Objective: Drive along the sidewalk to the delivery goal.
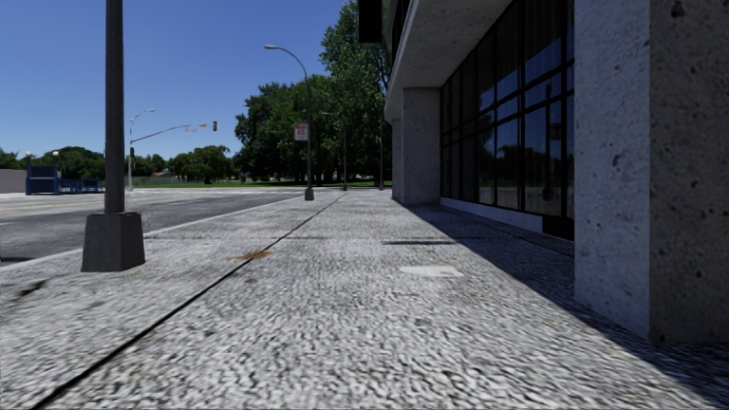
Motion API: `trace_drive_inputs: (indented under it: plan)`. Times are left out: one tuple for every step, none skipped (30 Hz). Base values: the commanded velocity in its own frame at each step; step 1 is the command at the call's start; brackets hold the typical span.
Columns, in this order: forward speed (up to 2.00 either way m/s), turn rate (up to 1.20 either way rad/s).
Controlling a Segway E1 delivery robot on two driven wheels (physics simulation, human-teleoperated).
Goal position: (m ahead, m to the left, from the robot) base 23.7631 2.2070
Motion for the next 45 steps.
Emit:
trace_drive_inputs:
  plan:
    - [2.00, 0.00]
    - [2.00, 0.00]
    - [2.00, 0.00]
    - [2.00, 0.00]
    - [2.00, 0.00]
    - [2.00, 0.00]
    - [2.00, 0.00]
    - [2.00, 0.00]
    - [2.00, 0.00]
    - [2.00, 0.00]
    - [2.00, 0.00]
    - [2.00, 0.00]
    - [2.00, 0.00]
    - [2.00, 0.00]
    - [2.00, 0.00]
    - [2.00, 0.00]
    - [2.00, 0.00]
    - [2.00, 0.00]
    - [2.00, 0.00]
    - [2.00, 0.00]
    - [2.00, 0.05]
    - [2.00, 0.15]
    - [2.00, 0.18]
    - [2.00, 0.18]
    - [2.00, 0.19]
    - [2.00, 0.20]
    - [2.00, 0.21]
    - [2.00, 0.21]
    - [2.00, 0.21]
    - [2.00, 0.21]
    - [2.00, 0.21]
    - [2.00, 0.21]
    - [2.00, 0.21]
    - [2.00, 0.21]
    - [2.00, 0.21]
    - [2.00, 0.22]
    - [2.00, 0.22]
    - [2.00, 0.22]
    - [2.00, 0.22]
    - [2.00, 0.22]
    - [2.00, 0.22]
    - [2.00, 0.22]
    - [2.00, 0.22]
    - [2.00, 0.22]
    - [2.00, 0.22]
